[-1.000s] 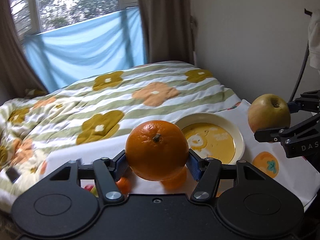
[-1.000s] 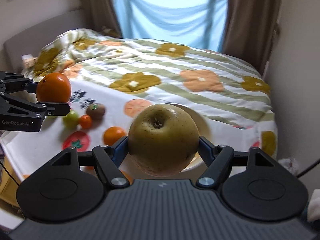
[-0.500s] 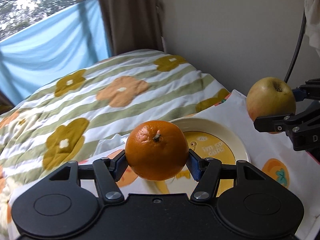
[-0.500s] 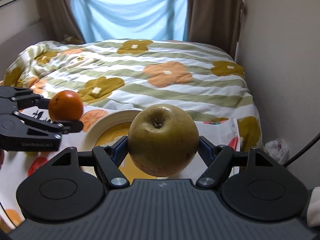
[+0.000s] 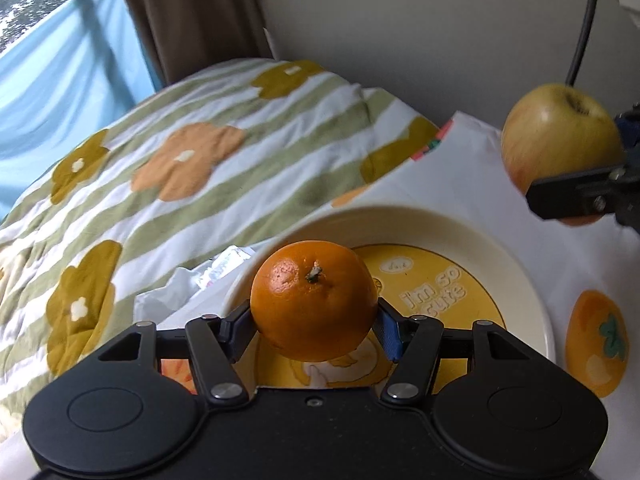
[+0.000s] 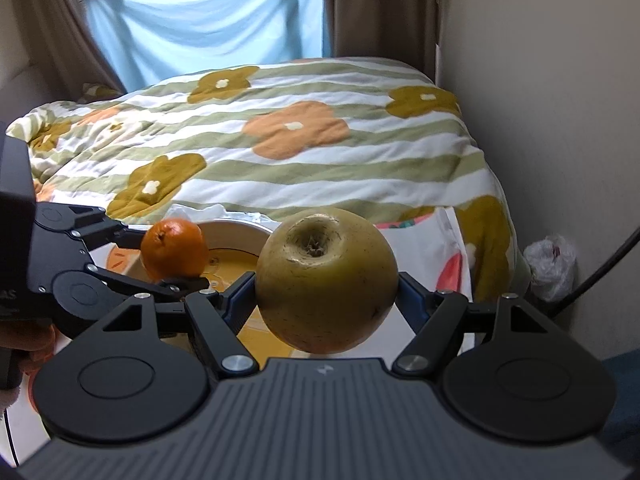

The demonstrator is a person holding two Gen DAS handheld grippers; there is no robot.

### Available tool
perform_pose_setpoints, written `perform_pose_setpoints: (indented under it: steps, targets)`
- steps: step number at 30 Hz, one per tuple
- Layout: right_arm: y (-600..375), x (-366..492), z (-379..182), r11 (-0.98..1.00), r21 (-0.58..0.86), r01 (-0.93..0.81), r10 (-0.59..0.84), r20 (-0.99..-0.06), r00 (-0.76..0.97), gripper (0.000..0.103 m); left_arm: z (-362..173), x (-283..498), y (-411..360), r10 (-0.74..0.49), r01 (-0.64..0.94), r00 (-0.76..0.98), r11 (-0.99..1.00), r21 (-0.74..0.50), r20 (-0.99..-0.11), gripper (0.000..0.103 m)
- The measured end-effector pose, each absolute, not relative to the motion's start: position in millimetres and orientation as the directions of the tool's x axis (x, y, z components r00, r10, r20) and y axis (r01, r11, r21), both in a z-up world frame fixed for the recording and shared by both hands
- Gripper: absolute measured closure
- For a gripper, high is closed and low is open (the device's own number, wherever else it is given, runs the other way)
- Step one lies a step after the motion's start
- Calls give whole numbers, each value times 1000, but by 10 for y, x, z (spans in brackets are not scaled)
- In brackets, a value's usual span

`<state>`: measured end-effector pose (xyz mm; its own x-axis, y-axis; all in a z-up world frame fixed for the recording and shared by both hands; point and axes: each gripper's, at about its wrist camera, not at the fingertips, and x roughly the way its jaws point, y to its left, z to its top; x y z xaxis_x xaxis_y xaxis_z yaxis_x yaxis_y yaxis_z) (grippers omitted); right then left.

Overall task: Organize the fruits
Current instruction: 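Carry the orange with the left tool into the duck bowl while the right tool carries the apple, then open the left tool to drop the orange while the right tool lowers the apple into the bowl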

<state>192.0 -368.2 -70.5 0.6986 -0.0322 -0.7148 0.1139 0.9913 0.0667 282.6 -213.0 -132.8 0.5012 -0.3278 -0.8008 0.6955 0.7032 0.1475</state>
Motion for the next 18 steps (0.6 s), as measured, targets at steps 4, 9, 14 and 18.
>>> perform_pose_setpoints:
  steps: [4,9,14,18]
  targets:
    - [-3763,1910,-752,988,73,138,-43,-726,686,15,-1393,2841,-2205,-317,706,490,691,155,-812,36]
    - [-3809,1894,-779,985,78,152,-46,-736,675,15,-1329,2782,-2214,-328,711,522,677,190,-787,18]
    - [-3803,1880,-776,988,74,137,-39,-736,676,15,-1172,2740,-2120,-348,706,540,683,187,-766,9]
    - [-3765,1890,-761,992,67,107,-24,-737,676,15,-1090,2704,-1991,-327,684,561,700,204,-760,9]
